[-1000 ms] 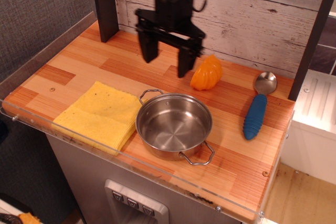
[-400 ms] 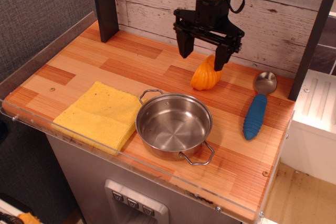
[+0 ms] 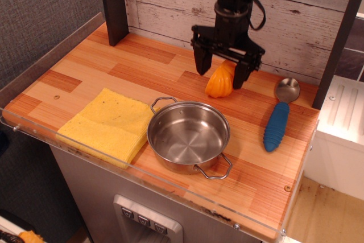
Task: Put the onion on the yellow cloth
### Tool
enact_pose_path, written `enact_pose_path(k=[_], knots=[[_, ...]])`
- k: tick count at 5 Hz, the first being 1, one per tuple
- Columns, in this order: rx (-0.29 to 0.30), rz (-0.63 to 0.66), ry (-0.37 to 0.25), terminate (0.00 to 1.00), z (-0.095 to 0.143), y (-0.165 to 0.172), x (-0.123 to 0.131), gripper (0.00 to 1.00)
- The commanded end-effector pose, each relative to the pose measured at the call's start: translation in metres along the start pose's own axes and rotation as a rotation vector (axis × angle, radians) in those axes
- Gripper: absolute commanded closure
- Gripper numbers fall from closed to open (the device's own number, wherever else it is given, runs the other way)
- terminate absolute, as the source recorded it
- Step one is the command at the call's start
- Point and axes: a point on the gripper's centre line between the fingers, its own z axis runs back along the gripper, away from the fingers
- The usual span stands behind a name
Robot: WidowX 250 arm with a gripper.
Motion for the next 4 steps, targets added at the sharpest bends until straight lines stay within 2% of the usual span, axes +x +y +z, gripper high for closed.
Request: enact_pose_path(k=[1,2,3,4], knots=[[-0.007,-0.005,-0.039,0.0,0.014,0.004,-0.001,1.0],[-0.032,0.005,-0.086,0.0,0.052,0.014,-0.004,1.0],[-0.045,0.033,-0.156,0.0,0.101,0.034,-0.022,1.0],[-0.053,0.052,-0.163,0.0,0.136,0.065,-0.06,1.0]])
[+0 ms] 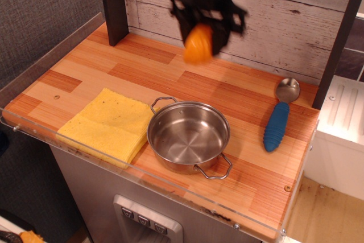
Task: Put the onion on the yellow cloth
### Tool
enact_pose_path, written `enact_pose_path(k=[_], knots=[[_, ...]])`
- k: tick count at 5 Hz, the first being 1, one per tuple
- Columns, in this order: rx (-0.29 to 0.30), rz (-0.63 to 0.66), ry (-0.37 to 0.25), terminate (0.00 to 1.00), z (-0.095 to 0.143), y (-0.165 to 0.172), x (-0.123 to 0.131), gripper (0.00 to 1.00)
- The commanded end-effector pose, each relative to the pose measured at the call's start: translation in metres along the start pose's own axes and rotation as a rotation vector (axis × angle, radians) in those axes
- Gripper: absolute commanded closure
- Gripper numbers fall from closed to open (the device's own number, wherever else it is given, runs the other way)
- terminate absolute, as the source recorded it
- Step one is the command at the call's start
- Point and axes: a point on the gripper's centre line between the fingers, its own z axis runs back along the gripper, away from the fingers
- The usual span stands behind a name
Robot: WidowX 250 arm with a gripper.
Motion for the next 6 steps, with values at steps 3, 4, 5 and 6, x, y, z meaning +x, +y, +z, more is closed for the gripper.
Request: enact_pose_path(k=[3,4,5,6], knots=[[0.012,-0.002,0.164,0.0,0.002,0.075,-0.116,1.0],[0.033,-0.009,0.162,0.0,-0.01,0.077,-0.118,1.0],[0.052,-0.023,0.185,0.0,-0.031,0.074,-0.129,1.0],[0.063,-0.022,0.21,0.0,-0.039,0.075,-0.133,1.0]])
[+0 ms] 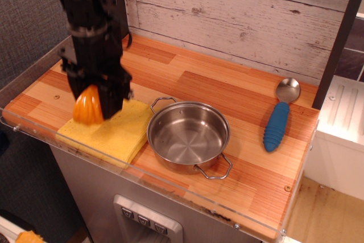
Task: Put the onion on the yellow cloth
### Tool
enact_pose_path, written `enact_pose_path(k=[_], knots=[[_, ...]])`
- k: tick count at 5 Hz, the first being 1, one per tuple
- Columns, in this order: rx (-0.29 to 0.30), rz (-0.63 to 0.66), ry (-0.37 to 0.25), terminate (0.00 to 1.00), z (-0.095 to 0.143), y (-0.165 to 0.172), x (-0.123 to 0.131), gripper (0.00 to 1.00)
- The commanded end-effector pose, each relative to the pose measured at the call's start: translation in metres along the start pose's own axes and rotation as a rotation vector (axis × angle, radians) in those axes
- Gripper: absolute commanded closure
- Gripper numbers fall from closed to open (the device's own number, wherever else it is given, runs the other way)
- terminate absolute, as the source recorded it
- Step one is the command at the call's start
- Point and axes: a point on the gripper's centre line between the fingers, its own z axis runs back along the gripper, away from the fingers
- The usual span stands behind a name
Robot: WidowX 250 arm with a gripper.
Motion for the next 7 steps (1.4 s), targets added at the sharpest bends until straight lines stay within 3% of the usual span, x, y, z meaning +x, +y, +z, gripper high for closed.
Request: enact_pose_path(k=[1,2,3,4,5,7], knots=[[0.031,0.0,0.003,0.0,0.002,0.005,0.0,0.0],[0.026,0.014,-0.02,0.0,0.012,0.009,-0.001,0.0],[0.023,0.018,-0.077,0.0,0.04,0.011,-0.003,0.0],[-0.01,0.051,-0.174,0.0,0.089,0.021,-0.005,0.0],[-0.038,0.061,-0.213,0.0,0.123,0.035,-0.006,0.0],[0.0,0.036,-0.165,0.0,0.114,0.038,0.002,0.0]])
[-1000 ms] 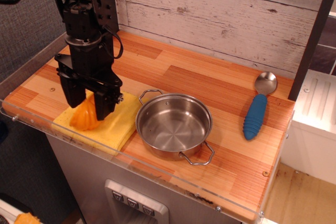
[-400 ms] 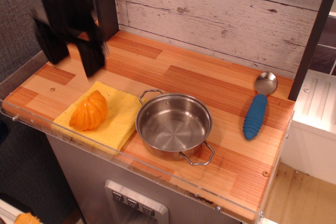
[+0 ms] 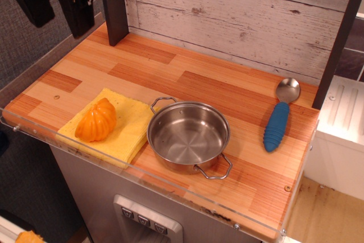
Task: Put the onion on the yellow cloth
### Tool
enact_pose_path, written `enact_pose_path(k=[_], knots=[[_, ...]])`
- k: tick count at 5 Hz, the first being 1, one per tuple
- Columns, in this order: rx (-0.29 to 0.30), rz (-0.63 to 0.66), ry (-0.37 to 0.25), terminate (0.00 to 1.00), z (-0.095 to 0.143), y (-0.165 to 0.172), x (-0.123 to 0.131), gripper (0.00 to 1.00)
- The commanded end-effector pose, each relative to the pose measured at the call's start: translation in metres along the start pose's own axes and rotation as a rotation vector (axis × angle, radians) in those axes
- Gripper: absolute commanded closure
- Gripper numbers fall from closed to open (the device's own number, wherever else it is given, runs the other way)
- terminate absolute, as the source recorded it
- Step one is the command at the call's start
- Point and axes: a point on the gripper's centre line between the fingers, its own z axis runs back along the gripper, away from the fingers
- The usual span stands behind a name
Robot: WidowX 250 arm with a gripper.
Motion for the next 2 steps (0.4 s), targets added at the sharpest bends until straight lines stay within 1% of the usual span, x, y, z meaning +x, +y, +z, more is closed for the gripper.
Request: enact_pose_path(k=[1,2], knots=[[0.042,-0.029,-0.019,0.0,0.0089,0.0031,0.004,0.0],[0.042,-0.029,-0.019,1.0,0.0089,0.0031,0.004,0.0]])
